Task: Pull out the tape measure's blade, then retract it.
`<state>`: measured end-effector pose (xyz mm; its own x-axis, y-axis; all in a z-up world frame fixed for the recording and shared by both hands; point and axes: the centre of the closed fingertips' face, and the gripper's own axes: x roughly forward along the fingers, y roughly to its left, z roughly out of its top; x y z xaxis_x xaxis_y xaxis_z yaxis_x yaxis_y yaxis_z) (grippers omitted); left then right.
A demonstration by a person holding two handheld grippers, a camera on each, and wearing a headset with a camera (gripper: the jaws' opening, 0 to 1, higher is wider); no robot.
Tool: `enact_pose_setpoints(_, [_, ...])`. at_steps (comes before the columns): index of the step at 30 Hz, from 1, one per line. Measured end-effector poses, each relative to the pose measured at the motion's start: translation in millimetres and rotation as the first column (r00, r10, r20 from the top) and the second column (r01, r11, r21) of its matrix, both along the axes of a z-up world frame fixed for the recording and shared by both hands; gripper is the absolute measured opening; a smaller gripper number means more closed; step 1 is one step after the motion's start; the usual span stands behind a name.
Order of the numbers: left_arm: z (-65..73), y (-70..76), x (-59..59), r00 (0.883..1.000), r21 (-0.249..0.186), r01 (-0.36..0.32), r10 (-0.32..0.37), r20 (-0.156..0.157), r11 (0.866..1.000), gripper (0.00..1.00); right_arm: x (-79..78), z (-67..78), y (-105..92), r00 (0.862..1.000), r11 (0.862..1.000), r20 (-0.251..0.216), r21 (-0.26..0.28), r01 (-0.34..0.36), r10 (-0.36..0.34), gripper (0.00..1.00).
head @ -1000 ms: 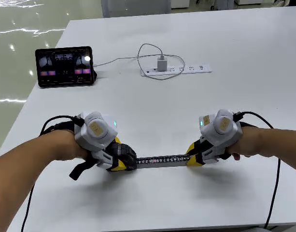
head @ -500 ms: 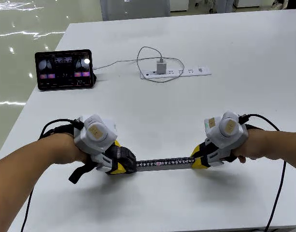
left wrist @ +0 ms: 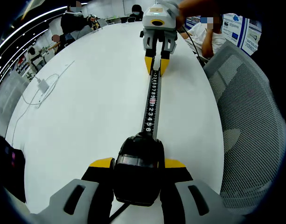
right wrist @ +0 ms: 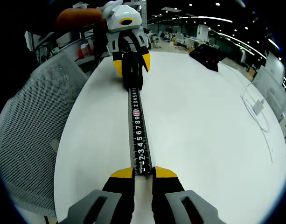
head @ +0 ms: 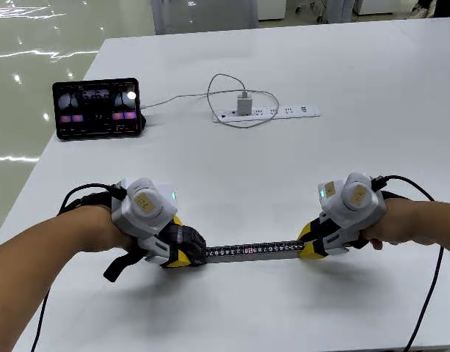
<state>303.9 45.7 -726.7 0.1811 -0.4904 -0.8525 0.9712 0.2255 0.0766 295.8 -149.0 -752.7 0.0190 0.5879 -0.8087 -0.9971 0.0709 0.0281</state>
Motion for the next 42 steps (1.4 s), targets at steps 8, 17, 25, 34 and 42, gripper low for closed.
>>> enact_pose_setpoints(8, [-0.1, 0.0, 0.0, 1.000, 0.001, -0.001, 0.001, 0.001, 1.000, 0.33, -1.6, 0.2, -7.3, 1.000, 1.000, -0.002, -0.010, 0.000, 0.000, 0.10])
enact_pose_setpoints(17, [0.0, -0.2, 0.0, 1.000, 0.001, -0.002, 0.002, 0.001, 1.000, 0.33, -2.3, 1.5, -15.1, 1.000, 1.000, -0.002, -0.018, 0.001, -0.001, 0.09])
enact_pose_setpoints(25, [0.0, -0.2, -0.1, 1.000, 0.002, -0.002, 0.002, 0.001, 1.000, 0.33, -4.7, 4.1, -20.4, 1.000, 1.000, 0.005, -0.026, -0.004, 0.004, 0.09])
enact_pose_setpoints(34, [-0.1, -0.4, 0.3, 1.000, 0.002, -0.004, 0.004, 0.002, 1.000, 0.33, -4.9, 3.9, -27.9, 1.000, 0.999, 0.006, -0.033, 0.000, 0.001, 0.09])
enact_pose_setpoints(42, [0.2, -0.2, 0.1, 1.000, 0.004, -0.005, 0.005, 0.003, 1.000, 0.33, -2.4, 3.2, -35.8, 1.000, 0.999, 0.004, -0.040, 0.003, -0.003, 0.09])
